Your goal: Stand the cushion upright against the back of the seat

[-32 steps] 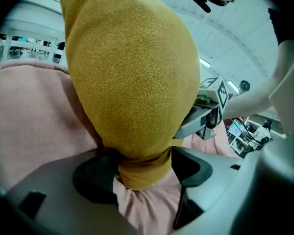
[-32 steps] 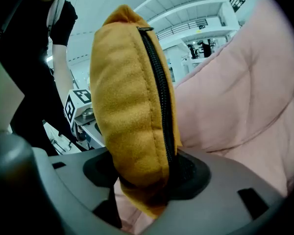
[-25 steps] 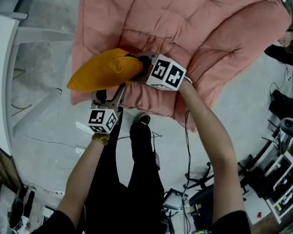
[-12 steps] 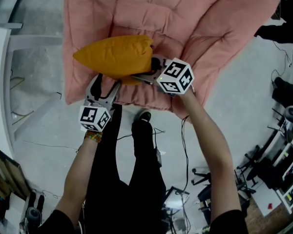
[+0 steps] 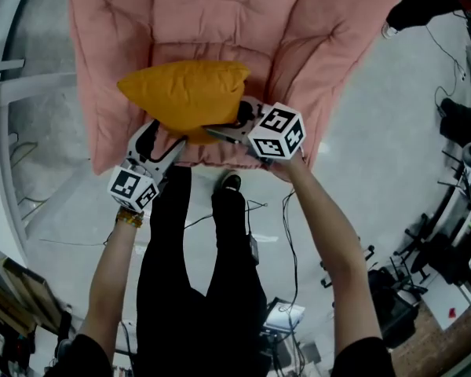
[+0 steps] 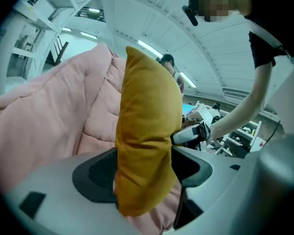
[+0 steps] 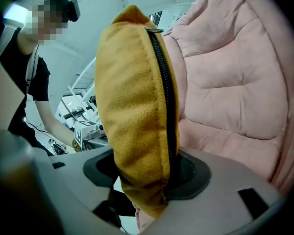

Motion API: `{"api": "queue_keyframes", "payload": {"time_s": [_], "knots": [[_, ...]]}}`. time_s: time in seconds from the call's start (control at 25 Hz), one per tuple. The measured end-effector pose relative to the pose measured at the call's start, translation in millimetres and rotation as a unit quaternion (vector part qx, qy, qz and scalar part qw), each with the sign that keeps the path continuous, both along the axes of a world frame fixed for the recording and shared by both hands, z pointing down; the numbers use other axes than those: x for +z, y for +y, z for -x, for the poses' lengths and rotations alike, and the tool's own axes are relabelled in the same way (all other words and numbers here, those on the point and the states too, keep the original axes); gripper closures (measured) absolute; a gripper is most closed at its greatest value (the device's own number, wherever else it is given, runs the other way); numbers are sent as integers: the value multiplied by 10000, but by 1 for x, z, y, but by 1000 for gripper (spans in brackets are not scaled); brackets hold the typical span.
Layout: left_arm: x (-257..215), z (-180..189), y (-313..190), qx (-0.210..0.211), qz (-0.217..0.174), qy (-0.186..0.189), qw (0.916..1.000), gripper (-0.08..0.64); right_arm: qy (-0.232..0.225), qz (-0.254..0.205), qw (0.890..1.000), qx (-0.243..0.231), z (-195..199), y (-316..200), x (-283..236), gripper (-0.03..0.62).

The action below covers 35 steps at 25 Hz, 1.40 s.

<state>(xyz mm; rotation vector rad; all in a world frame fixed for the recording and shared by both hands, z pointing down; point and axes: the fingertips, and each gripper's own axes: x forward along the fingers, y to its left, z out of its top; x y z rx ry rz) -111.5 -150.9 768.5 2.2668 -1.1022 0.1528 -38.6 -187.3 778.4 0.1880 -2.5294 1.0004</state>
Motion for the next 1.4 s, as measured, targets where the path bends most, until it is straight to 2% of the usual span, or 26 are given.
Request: {"api": "queue_keyframes", "payload": {"time_s": [0.12, 0.28, 0.36, 0.44, 0.56, 0.72, 0.92, 1.0, 1.08, 1.28, 1.4], "knots": [[-14, -9, 1, 574, -37, 393, 9976, 232, -147, 45, 9999, 41, -6, 4, -8, 324], [-27, -14, -2, 1187, 32, 842, 9893, 232, -298, 101, 9993, 209, -16, 4, -17, 324], [-29, -14, -5, 1390, 109, 923, 9859, 232, -351, 131, 9989, 274, -20, 2, -19, 324], [-28, -13, -11, 1469, 157, 861, 9853, 225, -397, 140, 9988, 269, -23, 2, -22, 324], [-30, -14, -21, 1479, 189, 968, 9841, 212, -471, 153, 9986, 202, -24, 7, -28, 324], [-39, -20, -23, 1729, 232, 1307, 9760, 210, -603, 244, 9976, 217, -23, 8, -35, 324], [-41, -26, -26, 2048, 358, 1506, 9665, 192, -605, 378, 9970, 302, -25, 0, -31, 324], [-43, -25, -33, 2050, 312, 1468, 9672, 192, -673, 439, 9960, 380, -23, -6, -32, 324], [-42, -26, -40, 2003, 198, 1210, 9720, 192, -730, 473, 9951, 470, -20, -9, -35, 324], [-40, -35, -69, 1612, 53, 676, 9846, 193, -663, 351, 9952, 633, -21, -32, -41, 324], [-42, -41, -83, 1437, -68, 473, 9885, 196, -617, 217, 9951, 744, -27, -44, -45, 327]]}}
